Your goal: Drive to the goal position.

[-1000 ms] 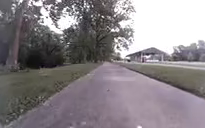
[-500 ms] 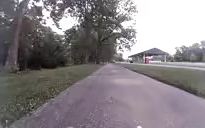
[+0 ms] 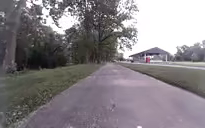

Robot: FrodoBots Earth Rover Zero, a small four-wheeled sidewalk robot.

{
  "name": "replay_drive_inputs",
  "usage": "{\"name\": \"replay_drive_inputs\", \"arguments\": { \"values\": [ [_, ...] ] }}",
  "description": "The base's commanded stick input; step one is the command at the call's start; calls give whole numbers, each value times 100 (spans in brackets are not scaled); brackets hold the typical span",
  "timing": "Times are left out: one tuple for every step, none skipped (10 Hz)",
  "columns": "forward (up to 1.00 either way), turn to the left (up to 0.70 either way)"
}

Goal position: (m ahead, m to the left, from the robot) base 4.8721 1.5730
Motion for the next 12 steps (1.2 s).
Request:
{"name": "replay_drive_inputs", "arguments": {
  "values": [
    [70,1],
    [70,1],
    [70,1],
    [70,1],
    [70,1],
    [70,1],
    [70,1],
    [70,1],
    [70,1],
    [70,1],
    [70,1],
    [70,1]
  ]
}}
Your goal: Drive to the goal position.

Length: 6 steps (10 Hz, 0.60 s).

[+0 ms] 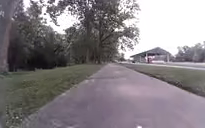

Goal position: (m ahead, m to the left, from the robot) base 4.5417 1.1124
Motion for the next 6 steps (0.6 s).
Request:
{"name": "replay_drive_inputs", "arguments": {
  "values": [
    [70,1],
    [70,1],
    [70,0],
    [70,1],
    [70,0],
    [70,0]
  ]
}}
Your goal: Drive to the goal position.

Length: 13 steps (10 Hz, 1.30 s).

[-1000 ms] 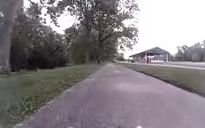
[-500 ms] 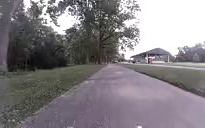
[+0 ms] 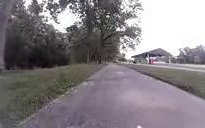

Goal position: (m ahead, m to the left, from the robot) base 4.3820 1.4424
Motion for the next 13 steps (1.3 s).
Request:
{"name": "replay_drive_inputs", "arguments": {
  "values": [
    [70,0],
    [70,0],
    [70,-1],
    [70,-3],
    [70,-11],
    [70,-14],
    [70,-12],
    [70,0],
    [70,0],
    [70,0],
    [70,0],
    [70,0],
    [70,0]
  ]
}}
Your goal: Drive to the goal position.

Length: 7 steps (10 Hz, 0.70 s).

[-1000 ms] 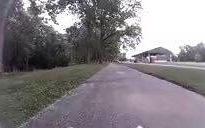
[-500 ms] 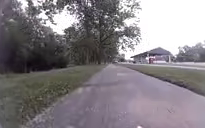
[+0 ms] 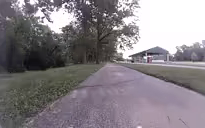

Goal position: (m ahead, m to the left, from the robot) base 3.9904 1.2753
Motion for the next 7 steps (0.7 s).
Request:
{"name": "replay_drive_inputs", "arguments": {
  "values": [
    [70,0],
    [70,0],
    [70,0],
    [70,0],
    [70,0],
    [70,0],
    [70,0]
  ]
}}
